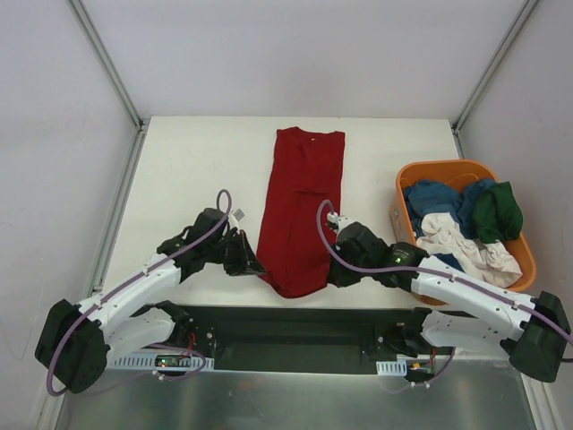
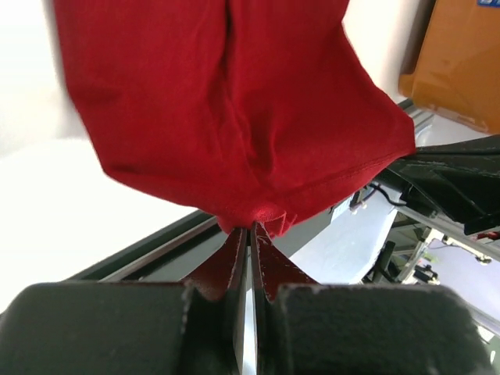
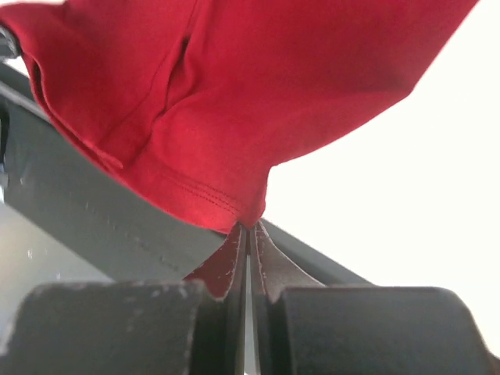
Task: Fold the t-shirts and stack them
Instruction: Fold the tshirt
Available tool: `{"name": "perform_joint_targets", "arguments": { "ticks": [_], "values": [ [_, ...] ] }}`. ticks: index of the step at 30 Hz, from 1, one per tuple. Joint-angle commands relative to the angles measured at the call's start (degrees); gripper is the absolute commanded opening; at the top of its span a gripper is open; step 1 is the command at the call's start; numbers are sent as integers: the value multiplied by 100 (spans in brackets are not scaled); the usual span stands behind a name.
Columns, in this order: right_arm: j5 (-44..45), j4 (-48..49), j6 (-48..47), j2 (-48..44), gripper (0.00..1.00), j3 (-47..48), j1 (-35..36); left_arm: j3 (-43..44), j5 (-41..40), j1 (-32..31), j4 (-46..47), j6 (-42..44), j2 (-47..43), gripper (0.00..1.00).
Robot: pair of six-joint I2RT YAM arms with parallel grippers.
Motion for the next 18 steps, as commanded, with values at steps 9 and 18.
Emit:
{"name": "perform_joint_targets", "arguments": {
  "ticks": [9,18],
  "values": [
    [-267,-79,-964,638,1,1207,-1293,1682,-382,255,11,892,1304,0],
    [-311,0,-1027,1675,1,2060,-2058,3105,119,1011,11,1358,2728,0]
  ]
}}
